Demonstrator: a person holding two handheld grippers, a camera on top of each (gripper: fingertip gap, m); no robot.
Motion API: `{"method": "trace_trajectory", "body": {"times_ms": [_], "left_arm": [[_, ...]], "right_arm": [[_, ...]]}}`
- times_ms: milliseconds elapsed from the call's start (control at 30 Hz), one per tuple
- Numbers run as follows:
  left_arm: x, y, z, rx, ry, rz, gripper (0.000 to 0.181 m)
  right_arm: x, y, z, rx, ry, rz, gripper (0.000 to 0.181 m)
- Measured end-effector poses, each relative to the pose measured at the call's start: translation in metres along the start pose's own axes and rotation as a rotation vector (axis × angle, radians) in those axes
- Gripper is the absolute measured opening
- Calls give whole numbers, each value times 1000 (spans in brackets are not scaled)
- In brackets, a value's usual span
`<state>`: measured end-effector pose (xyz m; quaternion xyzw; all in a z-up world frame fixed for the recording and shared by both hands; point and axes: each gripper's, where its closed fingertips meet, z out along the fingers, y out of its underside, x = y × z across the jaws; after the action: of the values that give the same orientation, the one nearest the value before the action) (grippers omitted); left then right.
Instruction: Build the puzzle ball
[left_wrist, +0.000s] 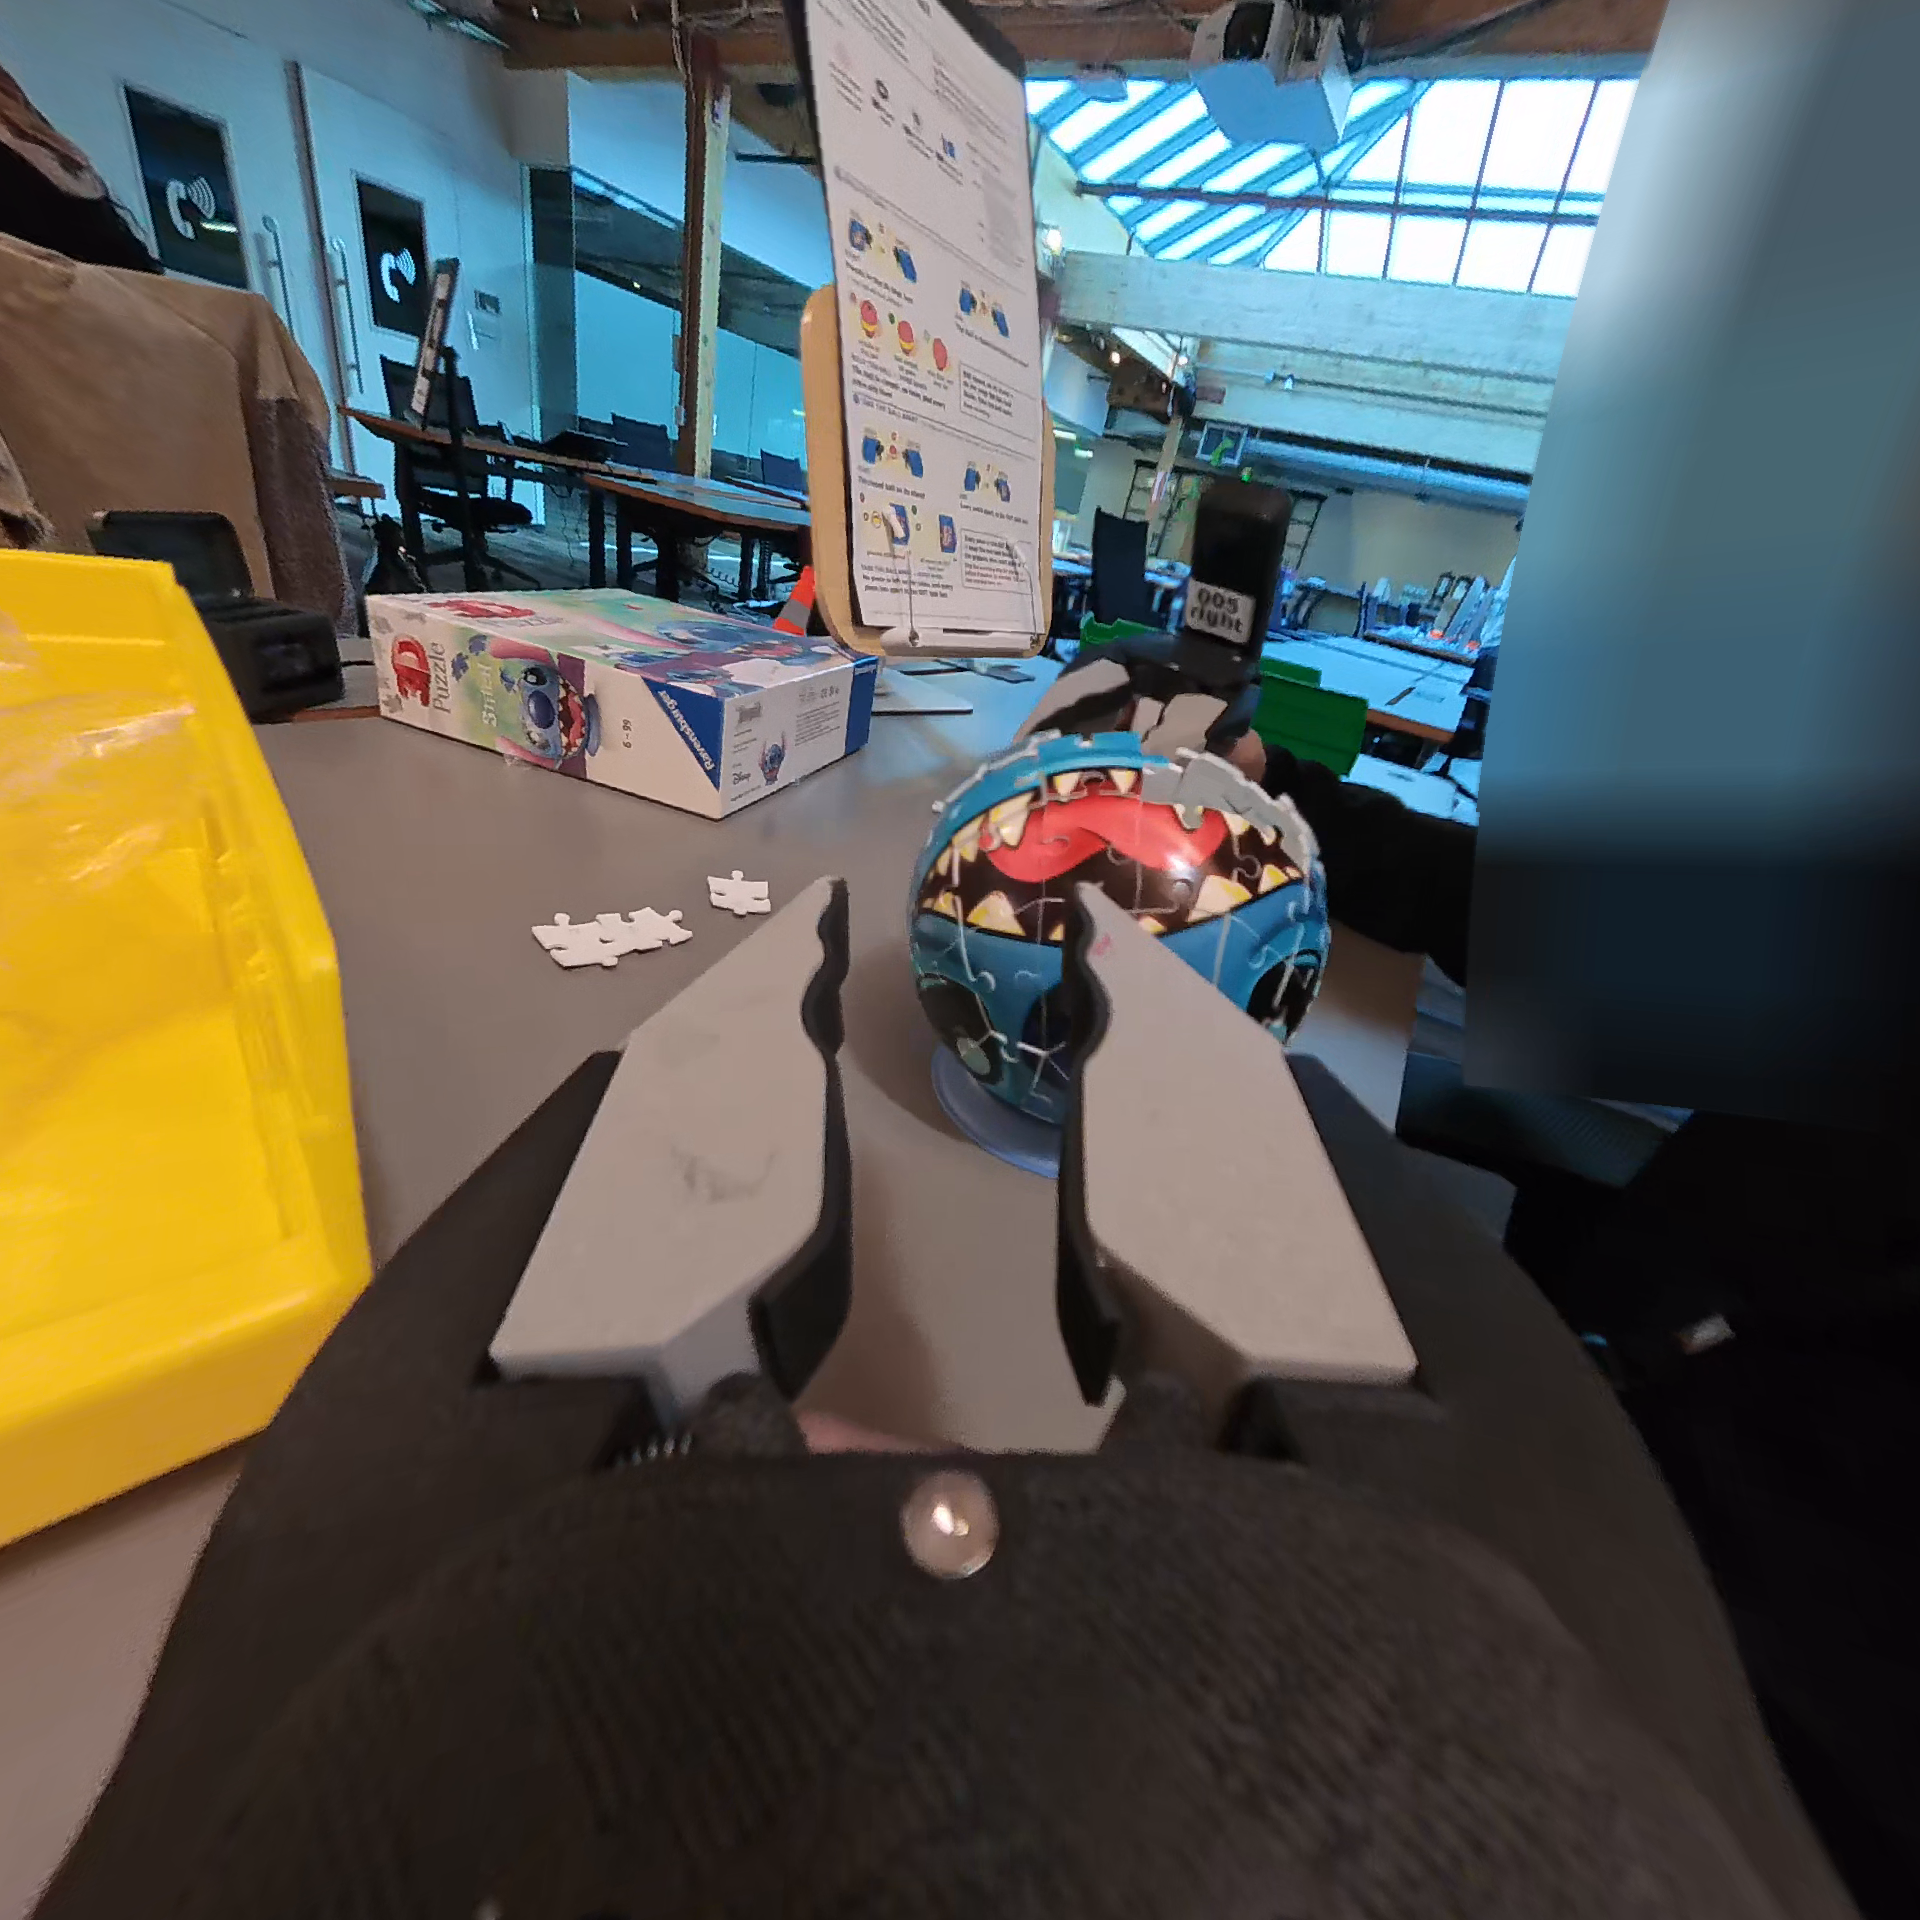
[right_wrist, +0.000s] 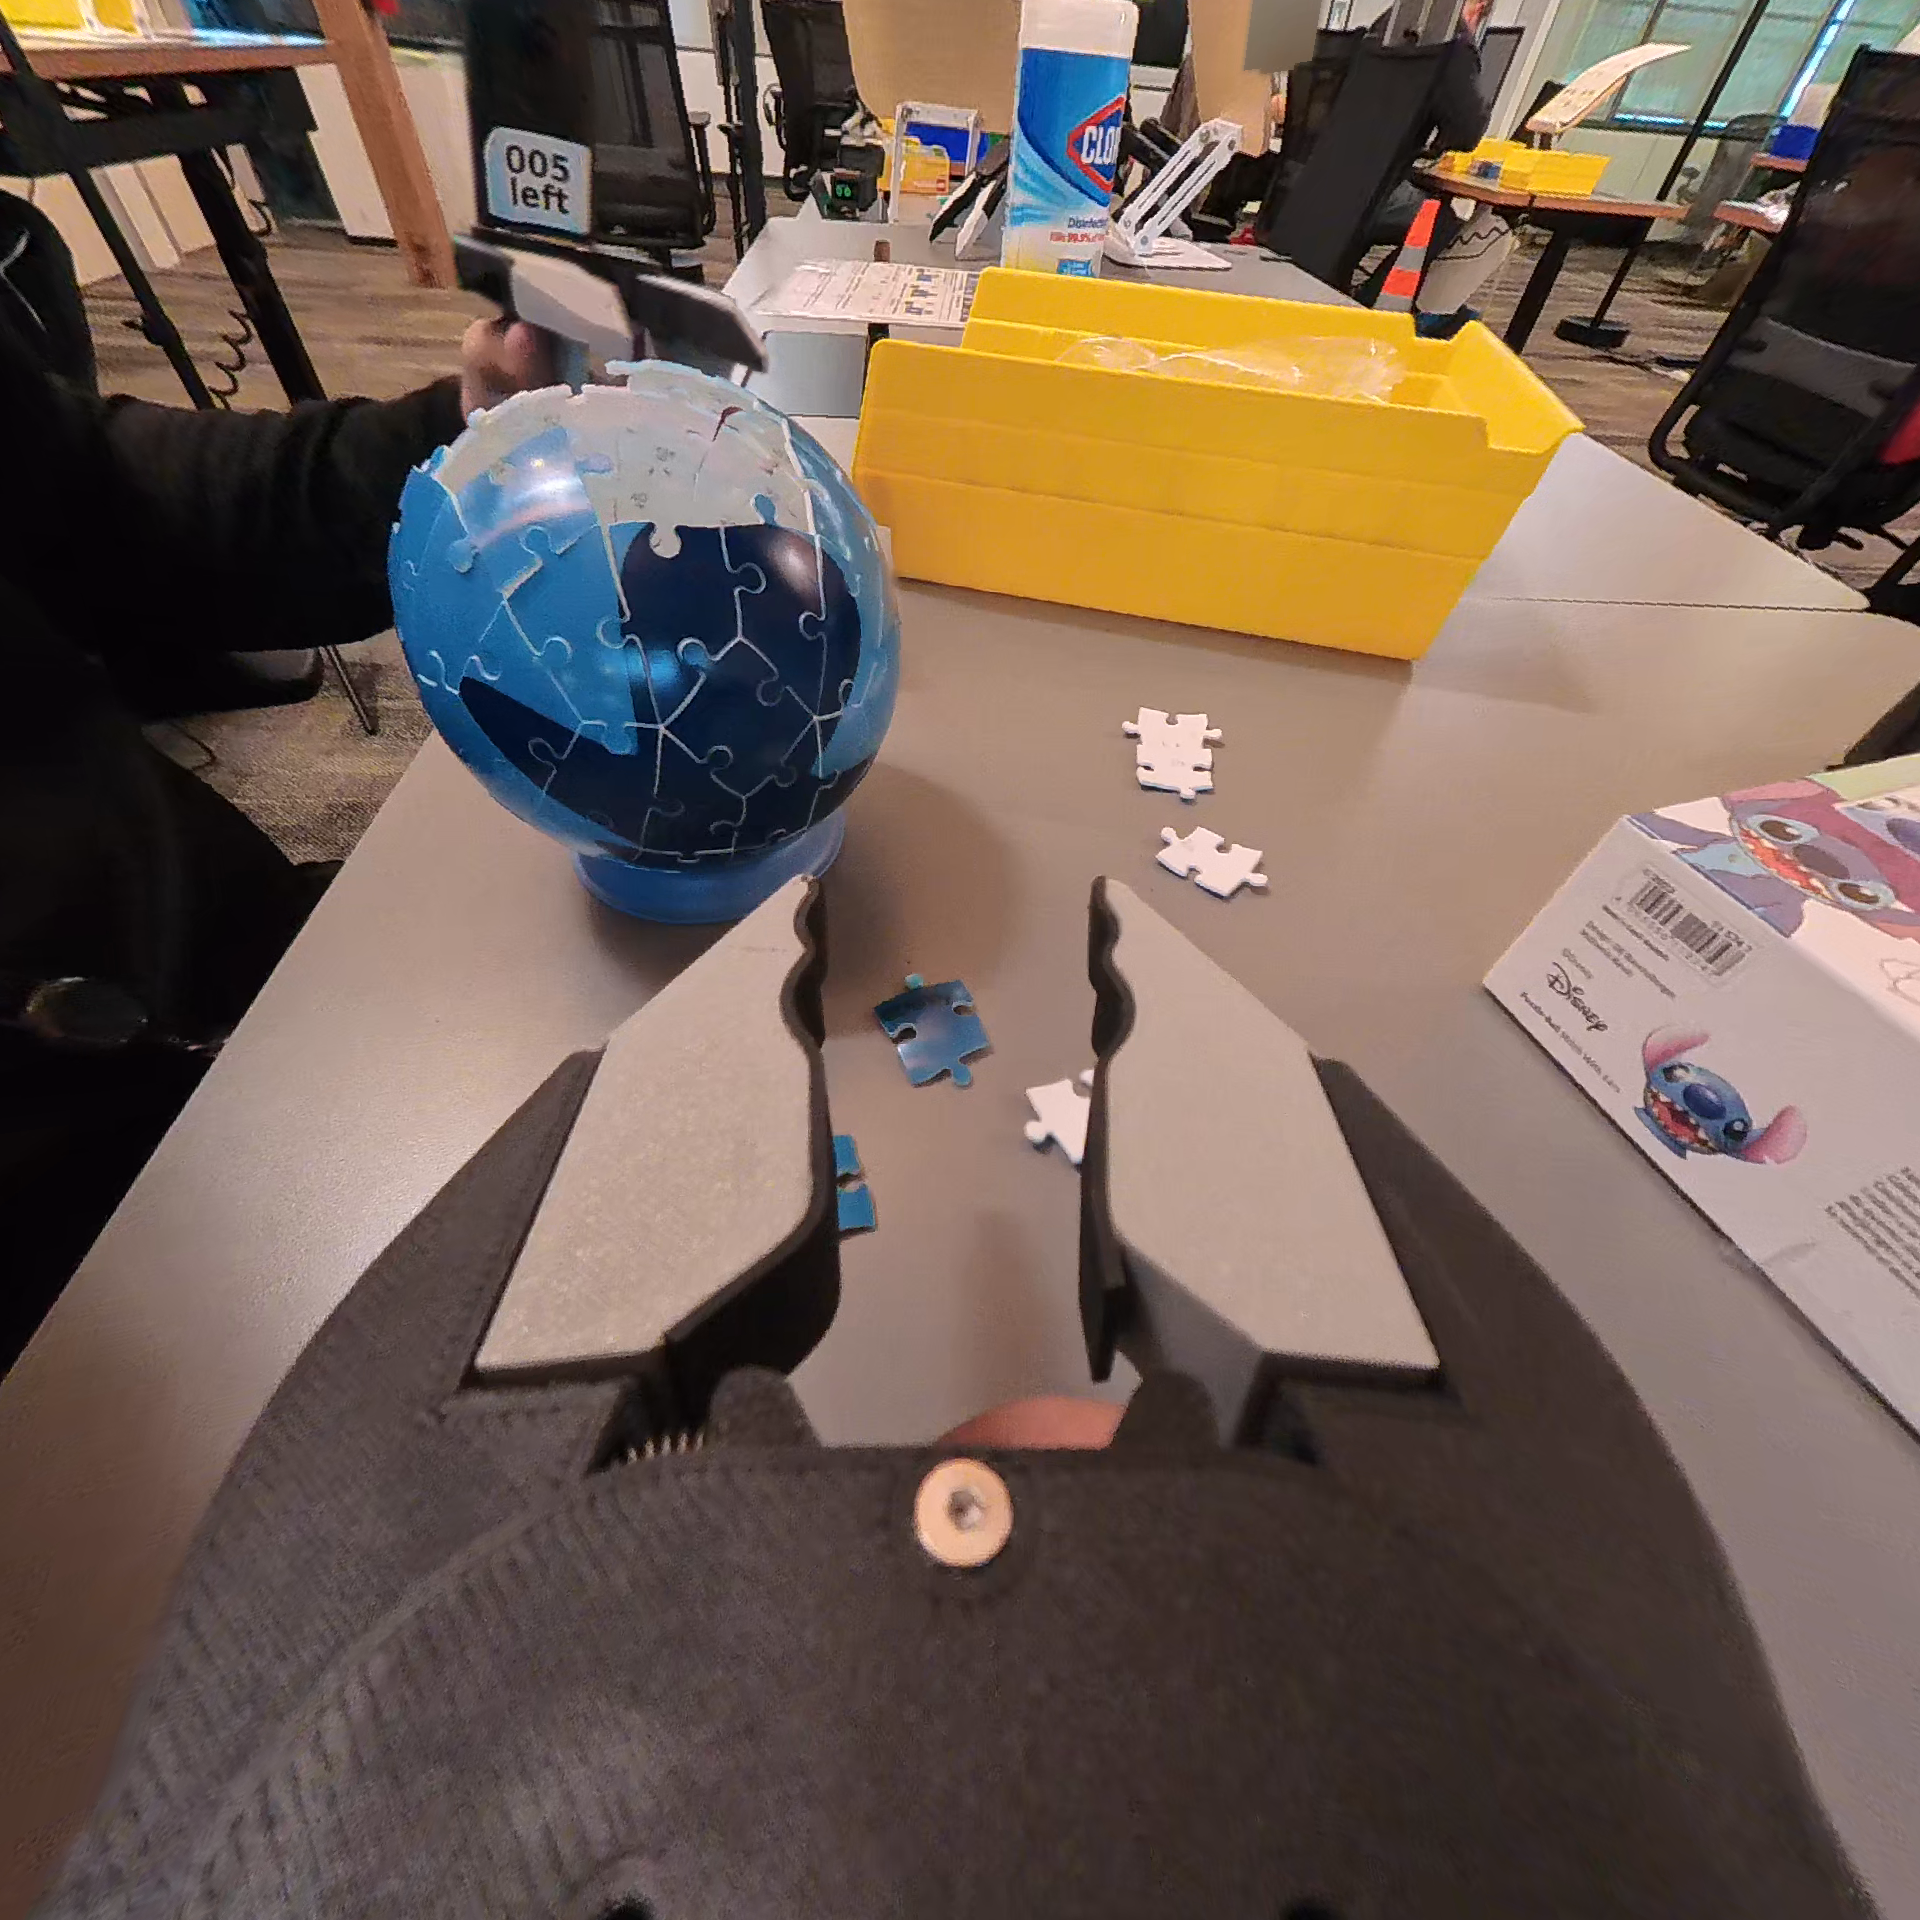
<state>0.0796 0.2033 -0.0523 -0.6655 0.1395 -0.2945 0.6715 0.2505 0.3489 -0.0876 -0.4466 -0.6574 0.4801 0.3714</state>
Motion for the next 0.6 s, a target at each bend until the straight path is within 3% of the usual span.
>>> {"method": "trace_trajectory", "body": {"times_ms": [233,600], "left_arm": [[-14,-17,-6,140,3,-92,38],[-5,-17,3,145,-48,95,35]], "right_arm": [[3,9,4,-28,-8,21,47],[22,7,4,10,77,19,44]]}}
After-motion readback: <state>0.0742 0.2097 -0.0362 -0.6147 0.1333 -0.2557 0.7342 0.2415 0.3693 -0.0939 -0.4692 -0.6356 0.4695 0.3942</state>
